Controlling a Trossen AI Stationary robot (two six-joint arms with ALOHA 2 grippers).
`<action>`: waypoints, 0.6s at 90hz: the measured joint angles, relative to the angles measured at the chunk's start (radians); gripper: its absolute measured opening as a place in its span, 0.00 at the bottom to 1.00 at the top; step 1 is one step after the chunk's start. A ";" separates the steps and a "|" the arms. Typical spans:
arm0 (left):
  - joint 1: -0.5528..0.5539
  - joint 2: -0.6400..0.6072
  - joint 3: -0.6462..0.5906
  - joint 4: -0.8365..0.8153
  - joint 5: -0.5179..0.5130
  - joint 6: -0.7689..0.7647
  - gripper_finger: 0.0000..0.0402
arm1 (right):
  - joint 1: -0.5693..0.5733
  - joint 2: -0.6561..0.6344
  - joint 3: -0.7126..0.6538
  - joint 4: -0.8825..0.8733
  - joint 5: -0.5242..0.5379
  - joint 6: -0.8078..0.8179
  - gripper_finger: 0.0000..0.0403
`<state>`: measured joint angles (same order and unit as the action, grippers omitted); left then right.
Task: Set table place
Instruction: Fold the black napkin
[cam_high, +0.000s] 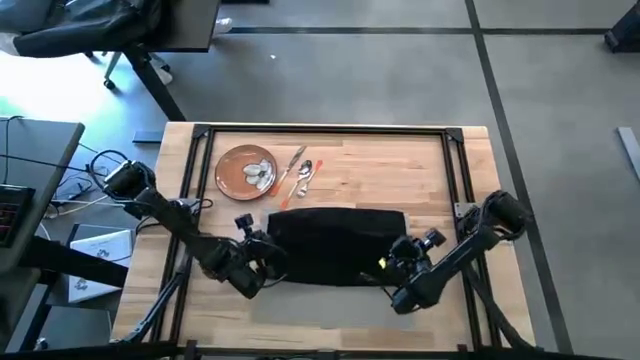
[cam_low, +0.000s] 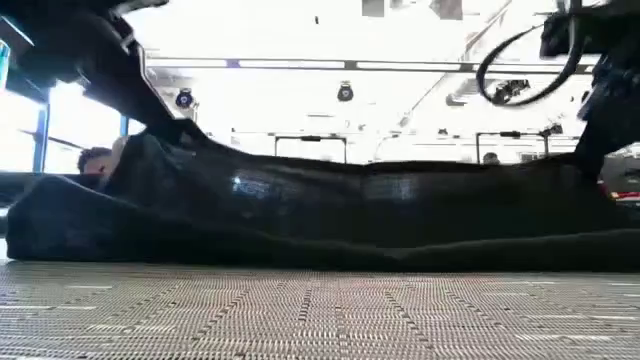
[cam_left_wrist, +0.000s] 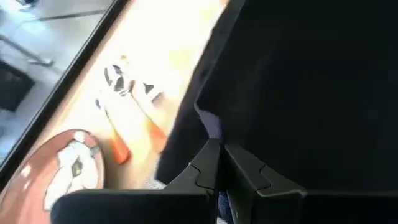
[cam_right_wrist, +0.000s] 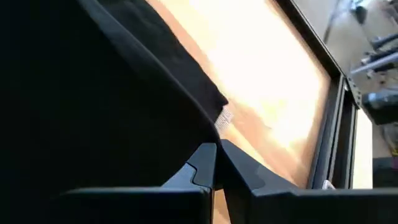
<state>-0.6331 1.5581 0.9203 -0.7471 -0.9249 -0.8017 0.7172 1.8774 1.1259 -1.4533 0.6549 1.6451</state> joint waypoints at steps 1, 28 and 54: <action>0.003 0.000 -0.001 0.001 -0.003 0.003 0.00 | -0.003 0.000 -0.003 -0.001 0.000 0.000 0.00; 0.070 -0.001 -0.039 0.021 -0.010 0.053 0.00 | -0.055 0.000 -0.095 0.095 0.029 -0.004 0.00; 0.101 -0.001 -0.085 0.088 0.018 0.081 0.00 | -0.095 0.000 -0.156 0.164 0.042 -0.005 0.00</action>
<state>-0.5320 1.5576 0.8356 -0.6588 -0.9067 -0.7212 0.6219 1.8774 0.9699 -1.2896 0.6964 1.6402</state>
